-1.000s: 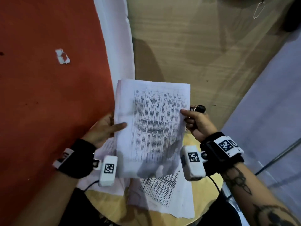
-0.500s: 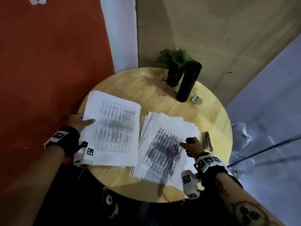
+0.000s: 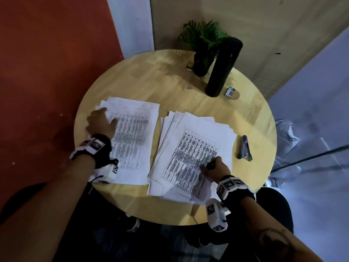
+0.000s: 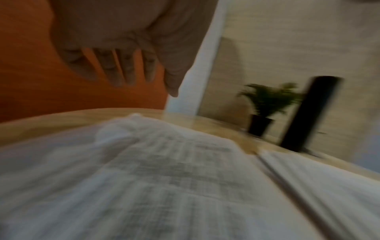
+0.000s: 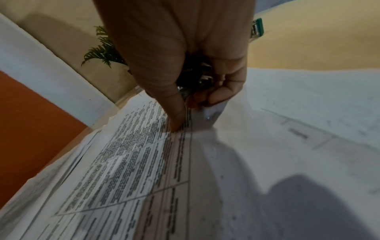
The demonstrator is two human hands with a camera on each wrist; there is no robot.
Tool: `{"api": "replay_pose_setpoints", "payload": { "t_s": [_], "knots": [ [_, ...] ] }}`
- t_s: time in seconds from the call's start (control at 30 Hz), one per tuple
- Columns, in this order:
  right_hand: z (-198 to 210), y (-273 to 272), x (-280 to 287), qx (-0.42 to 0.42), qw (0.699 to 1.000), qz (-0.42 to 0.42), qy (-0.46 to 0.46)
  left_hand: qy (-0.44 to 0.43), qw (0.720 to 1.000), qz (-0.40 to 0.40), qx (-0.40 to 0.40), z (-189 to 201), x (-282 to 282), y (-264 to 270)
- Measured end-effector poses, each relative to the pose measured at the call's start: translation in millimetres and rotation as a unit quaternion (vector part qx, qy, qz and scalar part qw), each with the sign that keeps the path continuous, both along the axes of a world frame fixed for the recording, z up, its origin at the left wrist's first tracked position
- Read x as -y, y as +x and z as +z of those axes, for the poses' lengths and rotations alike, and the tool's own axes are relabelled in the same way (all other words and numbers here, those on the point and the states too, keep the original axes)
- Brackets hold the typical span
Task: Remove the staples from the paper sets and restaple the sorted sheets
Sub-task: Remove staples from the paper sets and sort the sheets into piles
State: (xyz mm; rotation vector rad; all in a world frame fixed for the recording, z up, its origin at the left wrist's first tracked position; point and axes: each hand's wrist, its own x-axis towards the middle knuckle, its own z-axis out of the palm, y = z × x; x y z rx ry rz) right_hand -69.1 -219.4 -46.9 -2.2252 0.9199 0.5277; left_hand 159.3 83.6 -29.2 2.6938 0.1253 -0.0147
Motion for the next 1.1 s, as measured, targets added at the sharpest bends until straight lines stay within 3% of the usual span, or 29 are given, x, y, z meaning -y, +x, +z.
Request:
{"api": "replay_pose_setpoints", "payload": {
  "t_s": [0.07, 0.17, 0.27, 0.47, 0.7, 0.8, 0.87, 0.93, 1.0, 1.1],
  "knots": [
    [0.9, -1.1, -1.4, 0.005, 1.000, 0.003, -0.003, -0.037, 0.995, -0.097, -0.012, -4.5, 50.9, -19.0],
    [0.1, -2.0, -1.7, 0.007, 1.000, 0.002, 0.000, -0.098, 0.967, -0.203, -0.115, -16.6, 125.0, -46.3],
    [-4.1, -2.5, 0.1, 0.016, 1.000, 0.006, -0.001, -0.126, 0.954, -0.162, -0.217, -28.0, 161.3, -59.6],
    [-10.2, -2.0, 3.2, 0.025, 1.000, 0.012, 0.003, -0.117, 0.949, -0.131, -0.264, -37.0, 174.9, -62.6],
    [-14.5, -2.9, 3.9, 0.034, 0.999, 0.007, 0.016, -0.128, 0.952, -0.123, -0.248, -28.4, 180.1, -56.7],
    [-15.1, -3.3, 10.1, 0.046, 0.995, -0.038, 0.075, -0.153, 0.955, -0.142, -0.211, -26.3, 174.6, -58.0],
    [-15.1, -2.2, 19.9, 0.086, 0.980, -0.124, 0.130, -0.217, 0.950, -0.150, -0.169, -20.9, 171.3, -61.1],
    [-10.6, 0.7, 31.8, 0.169, 0.954, -0.209, 0.131, -0.328, 0.922, -0.138, -0.152, -12.9, 165.5, -62.9],
    [3.1, 5.6, 43.2, 0.276, 0.909, -0.281, 0.133, -0.408, 0.892, -0.127, -0.145, -1.7, 158.1, -66.7],
    [35.8, 17.9, 56.3, 0.371, 0.836, -0.340, 0.220, -0.469, 0.859, -0.138, -0.152, 21.6, 150.6, -75.1]
  ]
}}
